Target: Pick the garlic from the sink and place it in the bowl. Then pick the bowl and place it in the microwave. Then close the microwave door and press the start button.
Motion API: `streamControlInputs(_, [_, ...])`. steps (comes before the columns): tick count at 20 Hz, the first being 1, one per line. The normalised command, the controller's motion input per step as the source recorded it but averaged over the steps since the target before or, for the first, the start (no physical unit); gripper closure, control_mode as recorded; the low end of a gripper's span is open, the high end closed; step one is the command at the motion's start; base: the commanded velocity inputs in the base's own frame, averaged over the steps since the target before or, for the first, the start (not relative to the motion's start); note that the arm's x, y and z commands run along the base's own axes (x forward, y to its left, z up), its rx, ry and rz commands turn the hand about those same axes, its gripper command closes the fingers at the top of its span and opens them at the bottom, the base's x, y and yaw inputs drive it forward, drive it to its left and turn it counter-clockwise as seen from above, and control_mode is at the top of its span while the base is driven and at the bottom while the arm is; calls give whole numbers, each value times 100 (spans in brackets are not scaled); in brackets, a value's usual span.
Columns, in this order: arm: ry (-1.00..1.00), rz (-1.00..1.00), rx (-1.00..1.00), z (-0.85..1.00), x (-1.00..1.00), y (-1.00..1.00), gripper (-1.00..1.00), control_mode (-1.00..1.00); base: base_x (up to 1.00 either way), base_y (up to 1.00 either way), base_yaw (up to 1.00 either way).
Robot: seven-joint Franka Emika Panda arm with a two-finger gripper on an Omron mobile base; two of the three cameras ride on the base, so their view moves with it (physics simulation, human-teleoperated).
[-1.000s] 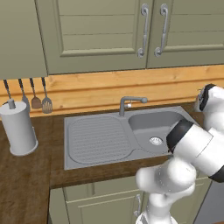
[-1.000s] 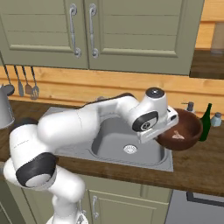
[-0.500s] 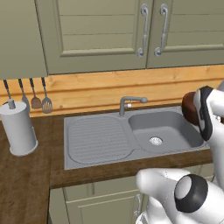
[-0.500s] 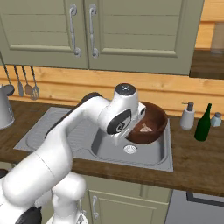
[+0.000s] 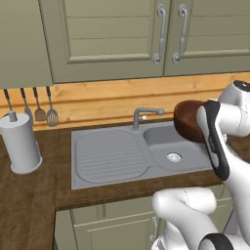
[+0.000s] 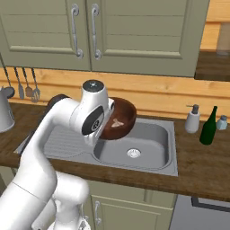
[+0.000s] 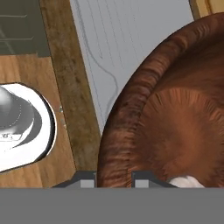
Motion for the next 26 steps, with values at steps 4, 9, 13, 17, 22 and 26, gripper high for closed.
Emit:
streamControlInputs(4, [-2,15,-5,8,-9,77,100,-100,0,0,0])
streamControlInputs(9, [-7,10,-6,28,-5,64,100,-100,0,0,0])
streamControlInputs(13, [-3,1,0,28,-14,9,100,100,-17,0,0])
streamControlInputs(17, [0,0,0,0,0,0,100,100,-87,-56,0])
streamControlInputs(22, [0,0,0,0,0,0,100,100,-22,-76,-33])
streamControlInputs(26, [0,0,0,0,0,0,100,100,0,-36,-91])
